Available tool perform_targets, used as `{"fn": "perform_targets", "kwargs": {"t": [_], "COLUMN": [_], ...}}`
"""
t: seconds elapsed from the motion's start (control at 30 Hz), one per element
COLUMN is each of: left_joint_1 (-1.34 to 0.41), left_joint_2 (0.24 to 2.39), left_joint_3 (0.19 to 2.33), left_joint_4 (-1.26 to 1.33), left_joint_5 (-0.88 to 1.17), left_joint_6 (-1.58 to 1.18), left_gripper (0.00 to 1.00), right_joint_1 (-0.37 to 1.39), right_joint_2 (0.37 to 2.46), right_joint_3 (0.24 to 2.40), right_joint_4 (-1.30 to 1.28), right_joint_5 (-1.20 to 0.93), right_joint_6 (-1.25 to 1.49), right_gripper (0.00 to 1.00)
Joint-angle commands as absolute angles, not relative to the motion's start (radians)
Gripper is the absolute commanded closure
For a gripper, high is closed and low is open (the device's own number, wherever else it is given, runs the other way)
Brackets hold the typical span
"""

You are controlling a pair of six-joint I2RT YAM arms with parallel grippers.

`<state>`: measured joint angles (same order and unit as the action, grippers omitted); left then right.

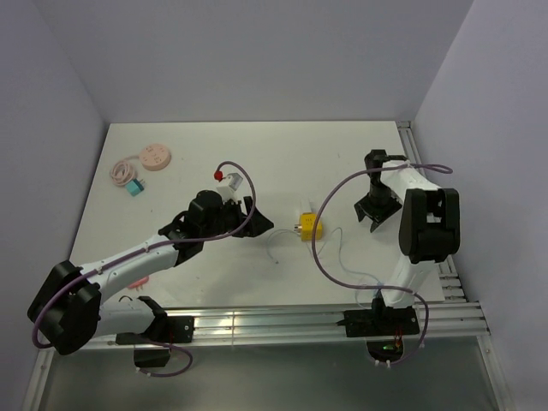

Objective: Insert the plug

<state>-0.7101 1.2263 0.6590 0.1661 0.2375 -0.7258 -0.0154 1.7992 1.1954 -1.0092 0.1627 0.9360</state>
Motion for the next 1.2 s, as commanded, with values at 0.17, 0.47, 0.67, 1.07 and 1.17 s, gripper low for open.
{"fn": "perform_targets", "kwargs": {"t": [0.17,0.47,0.67,1.07,1.17], "left_joint_1": [-0.713,-0.712,-0.712,-0.712,-0.712], "left_joint_2": [1.229,1.212,1.193,1.183,1.174], "left_joint_3": [0.701,0.695,0.695,0.704,0.704], "left_joint_4": [0.184,0.178,0.183,0.143,0.124], "left_joint_5": [0.253,0.262,0.264,0.245,0.233], "left_joint_6": [-0.713,-0.713,-0.719,-0.704,-0.698], "left_gripper": [0.3,0.3,0.3,0.3,0.29], "right_joint_1": [-0.009,0.159,0.189,0.189,0.193], "right_joint_2": [1.531,1.14,1.124,1.337,1.402], "right_joint_3": [1.141,0.91,0.85,0.808,0.804], "right_joint_4": [-1.141,-1.304,-1.304,-1.137,-1.149], "right_joint_5": [0.219,0.046,0.101,0.172,0.152], "right_joint_6": [0.916,1.181,1.236,1.252,1.256], "right_gripper": [0.42,0.41,0.41,0.41,0.41]}}
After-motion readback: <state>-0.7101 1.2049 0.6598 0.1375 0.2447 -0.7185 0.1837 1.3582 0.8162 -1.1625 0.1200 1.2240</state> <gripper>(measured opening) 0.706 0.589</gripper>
